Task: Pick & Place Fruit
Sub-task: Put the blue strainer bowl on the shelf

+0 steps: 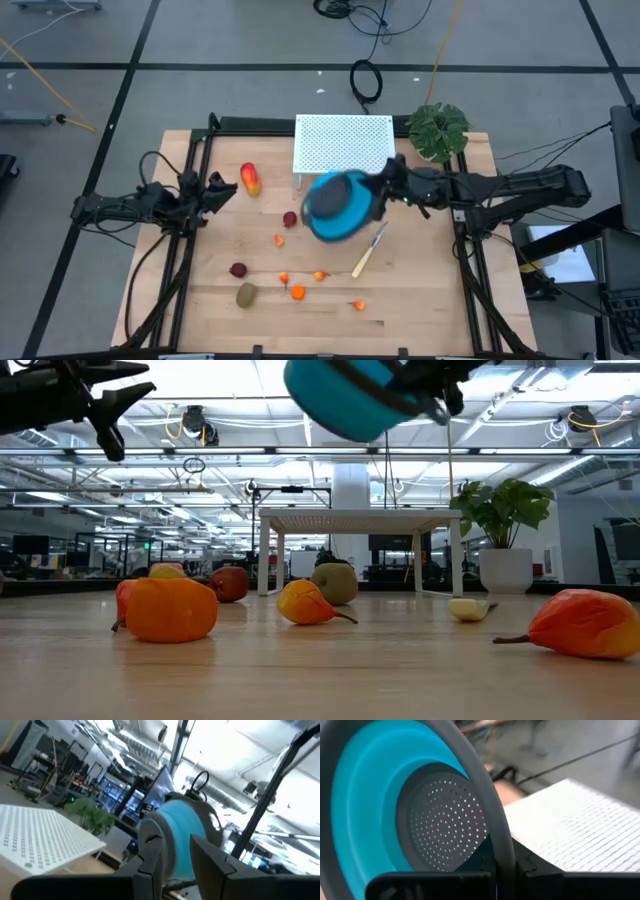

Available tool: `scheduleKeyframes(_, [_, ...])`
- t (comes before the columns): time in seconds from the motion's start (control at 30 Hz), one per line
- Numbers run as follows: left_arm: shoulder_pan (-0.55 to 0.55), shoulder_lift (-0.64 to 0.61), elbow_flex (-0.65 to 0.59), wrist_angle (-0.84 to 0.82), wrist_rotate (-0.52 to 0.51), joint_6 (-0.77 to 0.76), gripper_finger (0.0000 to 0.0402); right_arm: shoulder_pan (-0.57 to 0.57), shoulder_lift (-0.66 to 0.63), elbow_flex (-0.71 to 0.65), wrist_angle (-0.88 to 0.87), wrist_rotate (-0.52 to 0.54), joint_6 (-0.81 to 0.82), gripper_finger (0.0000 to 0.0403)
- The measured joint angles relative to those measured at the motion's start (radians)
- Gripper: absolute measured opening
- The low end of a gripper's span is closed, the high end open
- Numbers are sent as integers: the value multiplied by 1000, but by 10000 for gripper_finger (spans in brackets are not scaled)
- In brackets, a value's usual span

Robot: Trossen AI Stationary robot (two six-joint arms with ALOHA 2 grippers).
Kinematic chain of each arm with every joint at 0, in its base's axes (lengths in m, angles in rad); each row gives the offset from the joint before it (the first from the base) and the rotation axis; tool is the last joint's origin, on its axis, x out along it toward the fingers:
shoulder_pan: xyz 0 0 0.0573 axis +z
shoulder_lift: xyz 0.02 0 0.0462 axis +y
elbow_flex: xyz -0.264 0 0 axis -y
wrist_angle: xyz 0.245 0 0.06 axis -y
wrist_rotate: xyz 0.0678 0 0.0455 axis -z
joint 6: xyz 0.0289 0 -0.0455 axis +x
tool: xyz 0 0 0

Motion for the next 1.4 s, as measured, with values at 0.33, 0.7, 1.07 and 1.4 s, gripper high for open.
scheduleKeyframes(0.33, [0,14,0,53,-41,110,93,-14,122,0,361,301,-90,0])
scheduleKeyframes(0.7, [0,273,116,140,-84,303,93,-33,259,0,795,521,-339,0])
scheduleKeyframes(1.07, [7,684,398,136,-131,589,93,-111,260,0,902,516,-432,0])
scheduleKeyframes(1.4, [100,983,641,137,-218,634,178,-125,260,0,1059,491,-653,0])
